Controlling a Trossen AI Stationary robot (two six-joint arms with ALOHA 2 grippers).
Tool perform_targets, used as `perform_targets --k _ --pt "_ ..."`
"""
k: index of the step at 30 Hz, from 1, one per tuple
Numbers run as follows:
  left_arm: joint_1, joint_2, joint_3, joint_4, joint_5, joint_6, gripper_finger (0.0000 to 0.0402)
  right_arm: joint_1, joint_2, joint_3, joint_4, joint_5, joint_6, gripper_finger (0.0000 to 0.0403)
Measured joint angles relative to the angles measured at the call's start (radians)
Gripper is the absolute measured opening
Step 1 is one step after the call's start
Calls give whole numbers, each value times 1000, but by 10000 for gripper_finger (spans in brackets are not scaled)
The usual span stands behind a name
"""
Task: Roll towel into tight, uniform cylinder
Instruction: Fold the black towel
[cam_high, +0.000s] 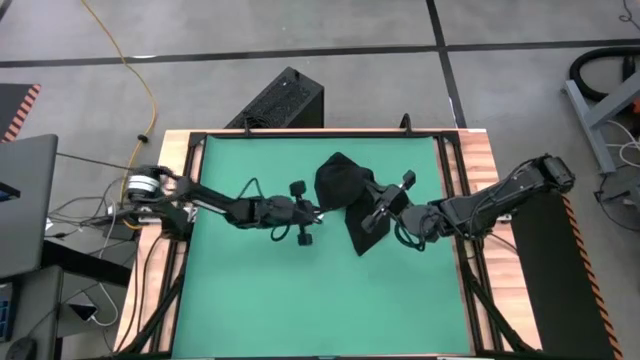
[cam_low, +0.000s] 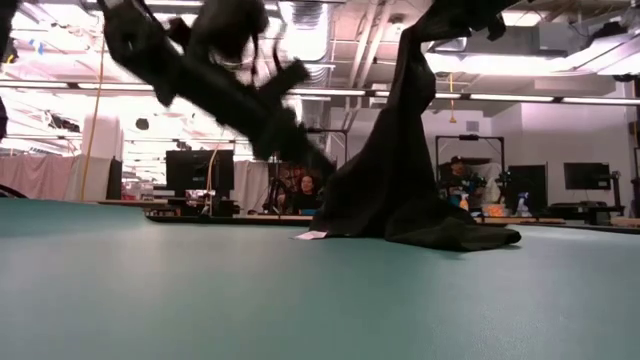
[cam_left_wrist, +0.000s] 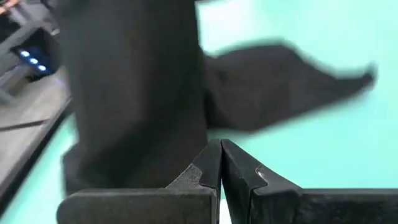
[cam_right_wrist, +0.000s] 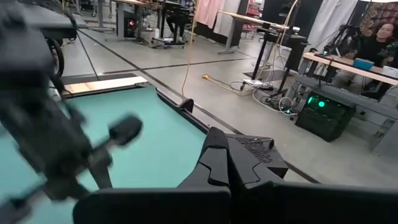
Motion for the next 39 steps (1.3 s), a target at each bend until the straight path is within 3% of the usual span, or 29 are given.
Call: perform_targets --k 6,14,19,28,31,35,39 --pt "7 154 -1 104 102 129 56 0 0 0 -5 -2 -7 0" --pt "16 192 0 215 -20 157 169 -1 0 0 -20 -4 -27 0" --pt "46 200 4 194 35 134 202 -1 0 0 -19 -4 -34 0" --pt "101 288 68 185 13 16 202 -1 0 0 -19 -5 -37 0" --pt "126 294 99 105 23 -65 186 -1 0 0 -19 -10 -36 0" --pt "165 294 131 -32 85 -149 136 0 0 0 -14 -32 -42 0" --pt "188 292 135 -80 137 -183 52 0 0 0 -11 -33 -49 0"
